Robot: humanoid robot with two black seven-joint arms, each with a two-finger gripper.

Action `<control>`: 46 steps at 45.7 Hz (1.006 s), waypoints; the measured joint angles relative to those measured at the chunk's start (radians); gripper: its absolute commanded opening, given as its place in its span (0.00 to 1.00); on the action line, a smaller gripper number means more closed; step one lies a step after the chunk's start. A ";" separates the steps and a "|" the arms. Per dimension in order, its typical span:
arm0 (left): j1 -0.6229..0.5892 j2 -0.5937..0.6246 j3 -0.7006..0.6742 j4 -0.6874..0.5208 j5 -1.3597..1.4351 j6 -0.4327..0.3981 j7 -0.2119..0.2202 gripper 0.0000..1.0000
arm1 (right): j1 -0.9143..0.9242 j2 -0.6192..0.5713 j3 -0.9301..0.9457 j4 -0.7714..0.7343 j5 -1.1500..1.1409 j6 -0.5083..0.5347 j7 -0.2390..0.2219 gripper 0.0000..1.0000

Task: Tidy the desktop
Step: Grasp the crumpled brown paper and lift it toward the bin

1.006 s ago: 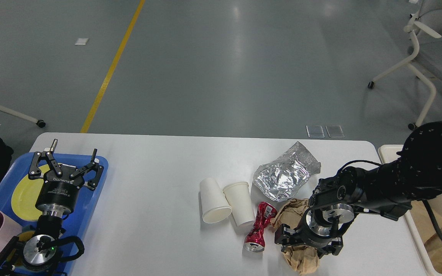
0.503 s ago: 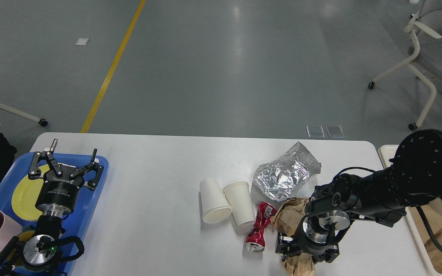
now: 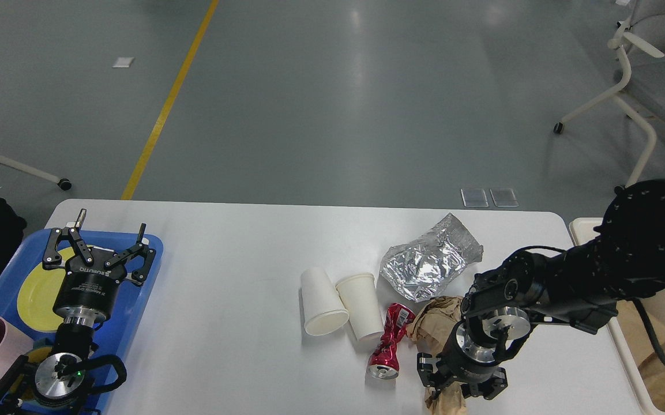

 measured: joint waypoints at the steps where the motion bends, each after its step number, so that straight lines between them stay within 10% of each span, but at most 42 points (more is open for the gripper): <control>1: 0.000 0.000 0.000 0.000 0.000 0.000 0.000 0.96 | 0.015 -0.009 -0.002 0.014 0.013 0.002 0.000 0.00; 31: 0.000 0.000 0.001 0.000 0.000 0.000 0.000 0.96 | 0.875 -0.299 -0.356 0.376 0.171 0.328 0.019 0.00; 46: 0.000 0.000 0.000 0.000 0.000 0.000 0.000 0.96 | 1.003 -0.304 -0.573 0.372 0.166 0.360 0.203 0.00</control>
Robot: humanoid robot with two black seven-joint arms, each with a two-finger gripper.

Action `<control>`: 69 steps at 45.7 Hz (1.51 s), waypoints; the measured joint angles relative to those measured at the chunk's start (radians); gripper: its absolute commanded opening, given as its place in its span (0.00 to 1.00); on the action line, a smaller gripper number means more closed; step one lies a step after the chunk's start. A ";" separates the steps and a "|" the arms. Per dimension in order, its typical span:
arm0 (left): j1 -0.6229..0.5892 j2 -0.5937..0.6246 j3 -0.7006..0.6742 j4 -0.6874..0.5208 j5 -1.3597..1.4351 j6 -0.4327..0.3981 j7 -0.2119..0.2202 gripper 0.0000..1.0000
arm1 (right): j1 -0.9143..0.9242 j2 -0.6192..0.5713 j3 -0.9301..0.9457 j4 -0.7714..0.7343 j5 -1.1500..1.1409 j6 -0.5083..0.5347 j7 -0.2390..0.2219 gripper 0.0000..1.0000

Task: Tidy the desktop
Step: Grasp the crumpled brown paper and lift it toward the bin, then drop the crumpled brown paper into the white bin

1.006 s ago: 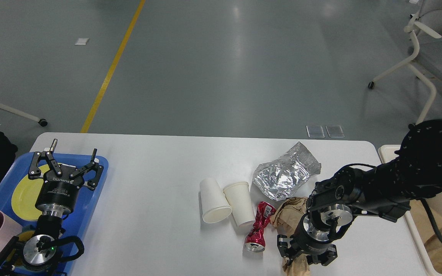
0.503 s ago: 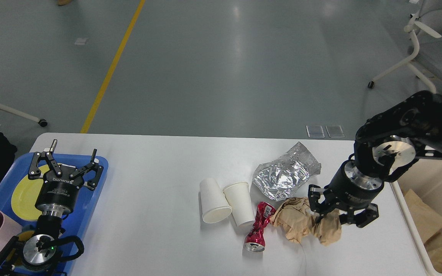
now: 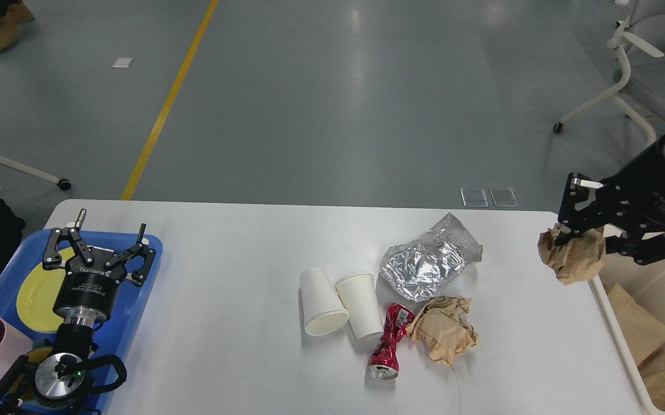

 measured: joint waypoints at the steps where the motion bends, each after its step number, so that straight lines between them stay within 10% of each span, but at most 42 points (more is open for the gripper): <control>1: 0.000 0.000 0.000 0.000 0.000 0.000 0.000 0.96 | 0.000 0.000 -0.005 -0.001 -0.002 -0.006 0.002 0.00; 25: 0.000 0.000 0.001 0.000 0.000 0.000 0.000 0.96 | -0.413 -0.168 -0.081 -0.377 -0.011 -0.272 -0.010 0.00; 56: 0.000 0.000 0.001 0.000 0.001 0.000 0.000 0.96 | -1.633 -0.075 0.450 -1.592 0.004 -0.417 -0.034 0.00; 69: 0.000 0.000 0.001 0.000 0.000 0.000 0.000 0.96 | -1.769 -0.012 0.498 -1.655 0.003 -0.537 -0.043 0.00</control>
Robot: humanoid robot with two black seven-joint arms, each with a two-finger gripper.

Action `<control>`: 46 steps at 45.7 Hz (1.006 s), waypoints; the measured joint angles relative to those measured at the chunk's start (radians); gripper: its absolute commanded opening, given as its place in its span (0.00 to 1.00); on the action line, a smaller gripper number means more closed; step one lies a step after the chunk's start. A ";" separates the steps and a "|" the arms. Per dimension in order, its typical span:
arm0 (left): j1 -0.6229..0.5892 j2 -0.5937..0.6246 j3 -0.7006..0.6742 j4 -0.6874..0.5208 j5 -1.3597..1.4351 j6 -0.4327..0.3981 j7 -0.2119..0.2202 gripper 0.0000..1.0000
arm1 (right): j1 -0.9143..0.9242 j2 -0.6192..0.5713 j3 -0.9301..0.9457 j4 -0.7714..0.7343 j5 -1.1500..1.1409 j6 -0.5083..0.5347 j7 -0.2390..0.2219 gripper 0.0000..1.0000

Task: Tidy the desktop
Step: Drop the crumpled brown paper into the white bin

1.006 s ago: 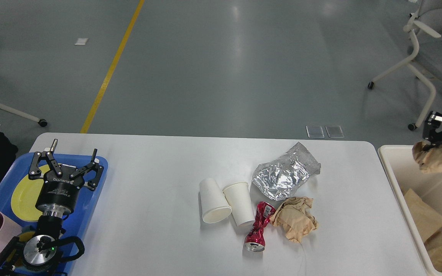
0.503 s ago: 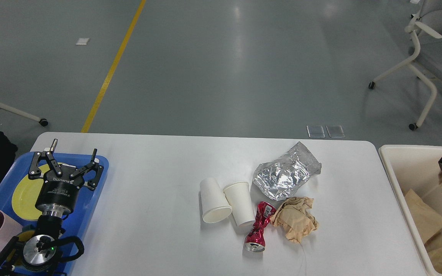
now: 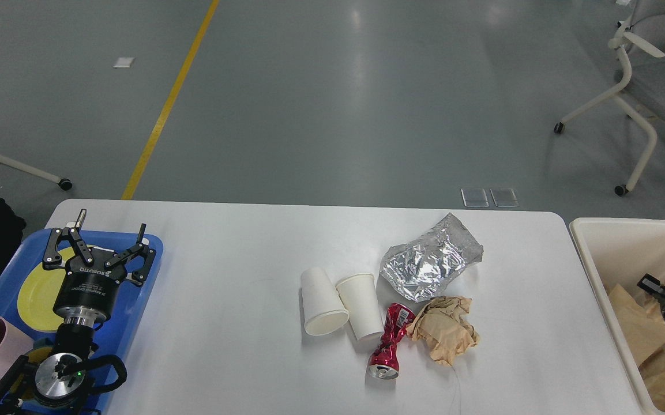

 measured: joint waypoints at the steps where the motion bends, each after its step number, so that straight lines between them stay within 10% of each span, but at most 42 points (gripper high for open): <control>1: 0.000 0.000 0.000 0.000 0.000 0.000 0.000 0.96 | -0.008 0.004 0.003 0.000 0.001 -0.007 0.000 0.00; 9: 0.000 0.000 0.000 0.000 0.000 0.000 0.000 0.96 | -0.052 0.026 0.041 0.000 0.004 -0.049 -0.001 0.00; 15: 0.000 0.000 0.000 0.000 0.000 0.000 0.000 0.96 | -0.067 0.030 0.079 -0.001 0.004 -0.079 0.001 1.00; 46: 0.000 0.000 0.000 0.000 0.000 0.000 0.000 0.96 | -0.031 0.012 0.089 0.016 -0.010 -0.063 -0.016 1.00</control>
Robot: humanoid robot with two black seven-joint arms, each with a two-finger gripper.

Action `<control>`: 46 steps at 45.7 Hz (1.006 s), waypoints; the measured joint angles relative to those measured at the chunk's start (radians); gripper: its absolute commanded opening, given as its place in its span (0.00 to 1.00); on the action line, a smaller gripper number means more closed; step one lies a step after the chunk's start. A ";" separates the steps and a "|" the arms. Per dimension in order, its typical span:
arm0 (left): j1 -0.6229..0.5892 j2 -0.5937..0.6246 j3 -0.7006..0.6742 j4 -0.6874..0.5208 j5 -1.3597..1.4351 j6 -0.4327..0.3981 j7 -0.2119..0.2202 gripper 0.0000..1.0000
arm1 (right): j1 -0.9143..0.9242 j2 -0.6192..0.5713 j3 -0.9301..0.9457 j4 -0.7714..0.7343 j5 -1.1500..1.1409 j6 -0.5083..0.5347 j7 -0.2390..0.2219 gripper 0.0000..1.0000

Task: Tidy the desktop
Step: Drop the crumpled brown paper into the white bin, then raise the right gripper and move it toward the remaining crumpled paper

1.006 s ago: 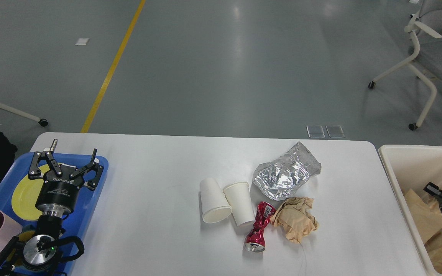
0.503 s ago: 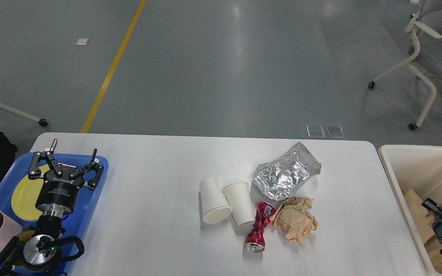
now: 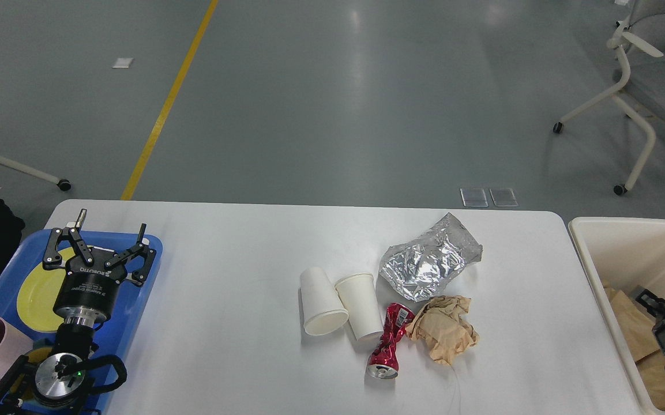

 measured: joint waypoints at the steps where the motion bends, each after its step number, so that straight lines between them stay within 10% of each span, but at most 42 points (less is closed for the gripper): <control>1: 0.000 0.000 0.000 0.000 0.000 0.000 0.000 0.96 | 0.013 -0.006 0.000 0.006 -0.002 0.021 -0.008 1.00; 15: 0.000 0.000 0.000 0.000 0.000 0.000 0.000 0.96 | 0.292 -0.062 -0.029 0.223 -0.142 0.203 -0.101 1.00; 34: 0.000 0.000 -0.001 0.000 0.000 0.000 0.000 0.96 | 1.042 -0.063 -0.228 0.992 -0.315 0.242 -0.253 1.00; 46: 0.000 0.000 -0.001 0.000 0.000 0.000 0.000 0.96 | 1.459 0.035 -0.238 1.290 -0.306 0.483 -0.261 1.00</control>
